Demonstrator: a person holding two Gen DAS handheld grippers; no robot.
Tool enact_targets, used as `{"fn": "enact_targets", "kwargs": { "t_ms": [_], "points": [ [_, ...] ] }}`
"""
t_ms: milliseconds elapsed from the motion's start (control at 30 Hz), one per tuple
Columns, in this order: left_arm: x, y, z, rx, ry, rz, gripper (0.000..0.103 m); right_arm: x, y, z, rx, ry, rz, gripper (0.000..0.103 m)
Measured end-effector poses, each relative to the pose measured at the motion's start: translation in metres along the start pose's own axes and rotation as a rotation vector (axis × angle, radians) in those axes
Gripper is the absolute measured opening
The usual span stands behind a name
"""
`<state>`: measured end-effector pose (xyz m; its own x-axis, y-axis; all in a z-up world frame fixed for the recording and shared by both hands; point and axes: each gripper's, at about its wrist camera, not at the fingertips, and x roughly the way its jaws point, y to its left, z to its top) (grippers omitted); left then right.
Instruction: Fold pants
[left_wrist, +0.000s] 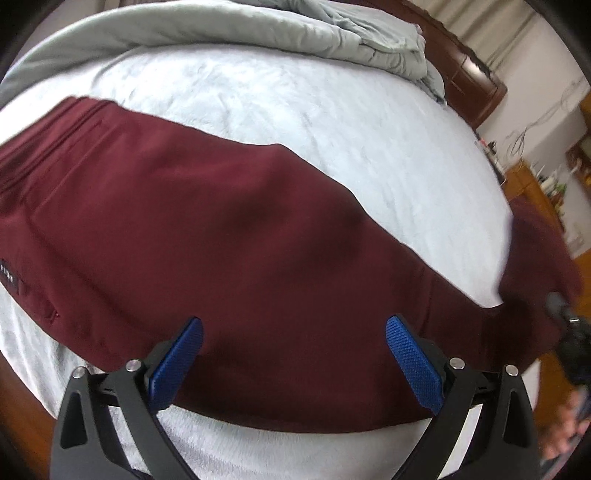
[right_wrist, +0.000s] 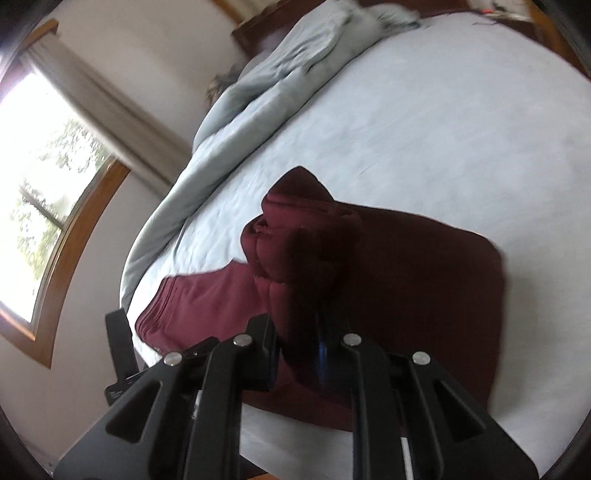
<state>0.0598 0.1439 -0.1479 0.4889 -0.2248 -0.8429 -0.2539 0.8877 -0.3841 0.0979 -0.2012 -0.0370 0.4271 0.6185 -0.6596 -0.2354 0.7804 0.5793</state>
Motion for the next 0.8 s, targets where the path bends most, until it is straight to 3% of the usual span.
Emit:
{"fn": "enact_targets", "kwargs": {
  "t_ms": [233,433,567,633,733,800],
  "points": [
    [-0.004,0.02,0.002,-0.073,0.012,-0.073,0.099,0.073,0.036,-0.018,-0.053,0.135,-0.004,0.015],
    [-0.002,0.02,0.001,-0.101,0.033,-0.121,0.099,0.105,0.042,-0.045,-0.083,0.202,0.021,0.015],
    [0.005,0.015,-0.001,-0.142,0.061,-0.198,0.099,0.121,0.047,-0.061,-0.137,0.228,-0.007,0.016],
    [0.01,0.011,-0.002,-0.161,0.089,-0.242,0.099,0.124,0.049,-0.064,-0.154,0.228,0.002,0.021],
    [0.022,0.004,-0.001,-0.194,0.142,-0.322,0.099,0.121,0.046,-0.063,-0.149,0.254,0.062,0.042],
    [0.032,-0.001,0.001,-0.193,0.176,-0.329,0.099,0.112,0.044,-0.061,-0.139,0.28,0.123,0.053]
  ]
}}
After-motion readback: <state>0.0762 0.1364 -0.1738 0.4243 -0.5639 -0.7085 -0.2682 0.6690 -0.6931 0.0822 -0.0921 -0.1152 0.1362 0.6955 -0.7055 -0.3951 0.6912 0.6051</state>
